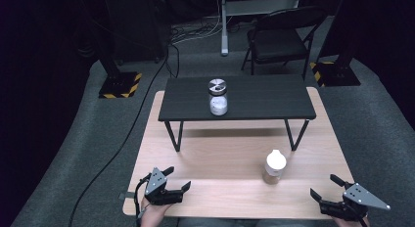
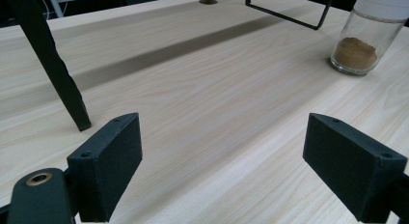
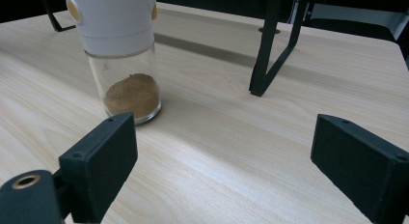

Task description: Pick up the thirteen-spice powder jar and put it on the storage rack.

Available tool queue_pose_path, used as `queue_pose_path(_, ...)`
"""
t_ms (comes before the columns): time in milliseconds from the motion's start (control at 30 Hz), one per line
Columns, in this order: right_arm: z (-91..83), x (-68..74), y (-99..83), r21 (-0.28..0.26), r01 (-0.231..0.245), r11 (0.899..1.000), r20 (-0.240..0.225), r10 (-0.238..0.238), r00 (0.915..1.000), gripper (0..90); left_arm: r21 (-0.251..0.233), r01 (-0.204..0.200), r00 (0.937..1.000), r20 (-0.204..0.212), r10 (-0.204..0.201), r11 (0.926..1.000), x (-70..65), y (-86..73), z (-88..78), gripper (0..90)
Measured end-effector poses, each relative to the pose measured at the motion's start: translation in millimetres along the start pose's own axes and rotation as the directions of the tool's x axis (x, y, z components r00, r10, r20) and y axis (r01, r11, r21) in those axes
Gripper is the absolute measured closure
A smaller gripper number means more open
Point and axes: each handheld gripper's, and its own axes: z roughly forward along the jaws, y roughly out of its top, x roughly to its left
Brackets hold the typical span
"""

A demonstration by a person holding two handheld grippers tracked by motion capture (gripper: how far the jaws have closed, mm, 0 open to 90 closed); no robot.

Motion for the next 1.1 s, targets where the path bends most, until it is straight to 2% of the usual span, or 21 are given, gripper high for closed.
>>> queue_pose_path(367,5.7,5.1,3.2,-0.001,0.028,1.0,-0.037,-0.028,0.9989,7.6,-0.006,0.012,0.9999,-0.003,-0.012,0.9999,1.8,-1.1,-1.1,12.8)
queue_pose_path(600,12.6,6.6,7.5,-0.007,0.041,0.999,-0.076,-0.041,0.9962,6.9,-0.005,0.01,0.9999,-0.003,-0.01,0.9999,1.7,-0.8,-0.9,12.8)
queue_pose_path(767,26.0,7.1,16.1,0.0,0.055,0.998,-0.122,-0.055,0.991,6.5,-0.007,0.011,0.9999,-0.003,-0.011,0.9999,1.9,-1.0,-1.4,12.8)
queue_pose_path(1100,46.9,7.3,24.0,0.001,0.068,0.998,-0.184,-0.067,0.9806,6.5,-0.009,0.012,0.9999,0.001,-0.012,0.9999,2.5,-1.1,-1.4,12.8)
